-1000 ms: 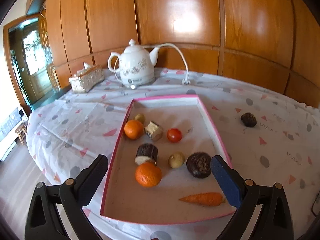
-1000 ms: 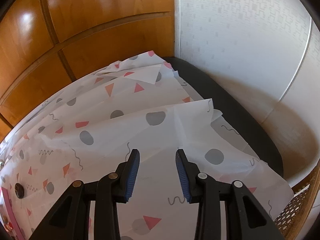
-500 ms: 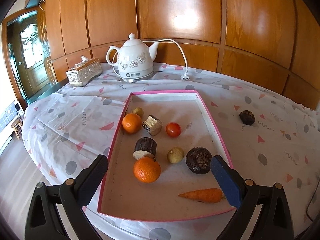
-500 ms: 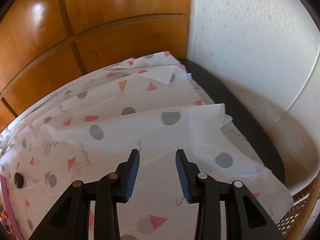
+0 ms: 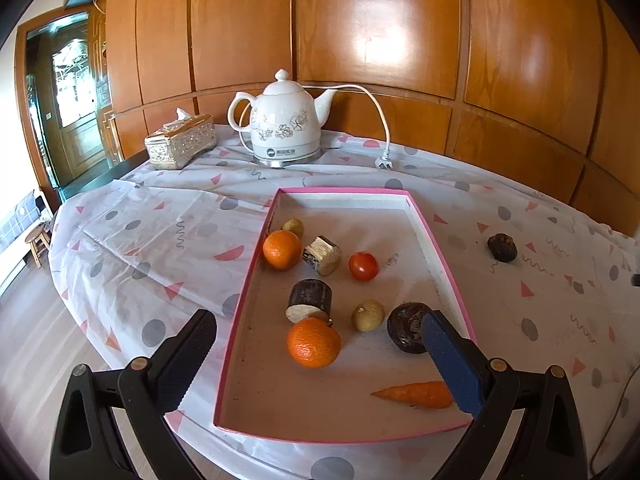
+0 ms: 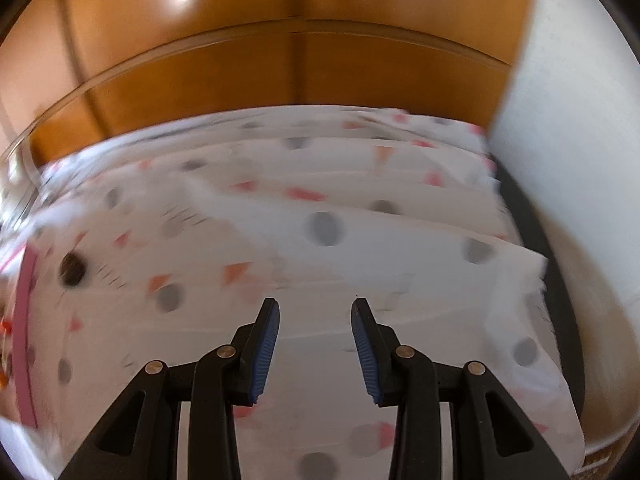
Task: Organize fruits
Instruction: 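Move the right tool toward the dark round fruit, then grasp the dark round fruit with the right gripper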
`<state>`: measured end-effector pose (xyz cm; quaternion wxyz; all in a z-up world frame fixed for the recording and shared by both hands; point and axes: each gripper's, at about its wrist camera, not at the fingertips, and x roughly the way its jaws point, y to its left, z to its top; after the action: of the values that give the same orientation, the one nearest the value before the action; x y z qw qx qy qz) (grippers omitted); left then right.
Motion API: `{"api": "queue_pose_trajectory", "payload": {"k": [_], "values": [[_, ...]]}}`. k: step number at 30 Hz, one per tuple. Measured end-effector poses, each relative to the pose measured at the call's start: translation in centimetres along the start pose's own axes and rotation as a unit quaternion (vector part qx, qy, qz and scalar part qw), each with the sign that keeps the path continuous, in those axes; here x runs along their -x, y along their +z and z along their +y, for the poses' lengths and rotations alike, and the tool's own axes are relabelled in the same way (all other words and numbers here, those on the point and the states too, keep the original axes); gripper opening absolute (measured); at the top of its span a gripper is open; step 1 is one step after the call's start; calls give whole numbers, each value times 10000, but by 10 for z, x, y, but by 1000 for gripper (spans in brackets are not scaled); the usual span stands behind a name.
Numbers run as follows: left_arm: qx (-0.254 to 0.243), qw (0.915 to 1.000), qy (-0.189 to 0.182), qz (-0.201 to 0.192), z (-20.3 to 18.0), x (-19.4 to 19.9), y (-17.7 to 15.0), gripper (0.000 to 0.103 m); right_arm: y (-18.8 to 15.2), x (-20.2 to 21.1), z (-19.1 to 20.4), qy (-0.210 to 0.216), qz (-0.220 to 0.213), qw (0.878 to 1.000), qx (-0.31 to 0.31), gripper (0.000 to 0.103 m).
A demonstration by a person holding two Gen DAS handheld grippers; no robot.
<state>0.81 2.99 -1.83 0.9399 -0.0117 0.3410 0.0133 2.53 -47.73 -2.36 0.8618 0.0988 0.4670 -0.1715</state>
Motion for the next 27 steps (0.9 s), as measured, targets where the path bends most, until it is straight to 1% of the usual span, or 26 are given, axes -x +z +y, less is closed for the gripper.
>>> {"api": "queue_pose_trajectory", "payload": {"k": [5, 7, 8, 10, 17, 21, 23, 25, 27], "values": [[111, 9999, 12, 9, 8, 1, 0, 103, 6, -1, 66, 502, 60, 9965, 667, 38], [144, 9999, 32, -4, 11, 1, 0, 103, 9, -4, 98, 740, 97, 9930, 910, 38], [164, 9999, 43, -13, 13, 2, 0, 103, 10, -6, 107, 800, 109, 9919, 981, 38], [195, 9998, 74, -42, 16, 3, 0, 103, 11, -10, 137, 988, 155, 9877, 1204, 38], [270, 9995, 141, -102, 23, 8, 2, 103, 17, -21, 197, 1350, 217, 9793, 1490, 38], [343, 9992, 154, -118, 28, 9, 4, 103, 24, -37, 227, 1496, 330, 9753, 1591, 38], [371, 9991, 159, -127, 29, 10, 5, 103, 27, -44, 239, 1534, 388, 9736, 1643, 43], [363, 9991, 176, -123, 30, 10, 5, 103, 29, -52, 250, 1582, 456, 9719, 1682, 51], [353, 9991, 204, -102, 31, 8, 5, 103, 31, -60, 260, 1585, 532, 9707, 1728, 52]]}}
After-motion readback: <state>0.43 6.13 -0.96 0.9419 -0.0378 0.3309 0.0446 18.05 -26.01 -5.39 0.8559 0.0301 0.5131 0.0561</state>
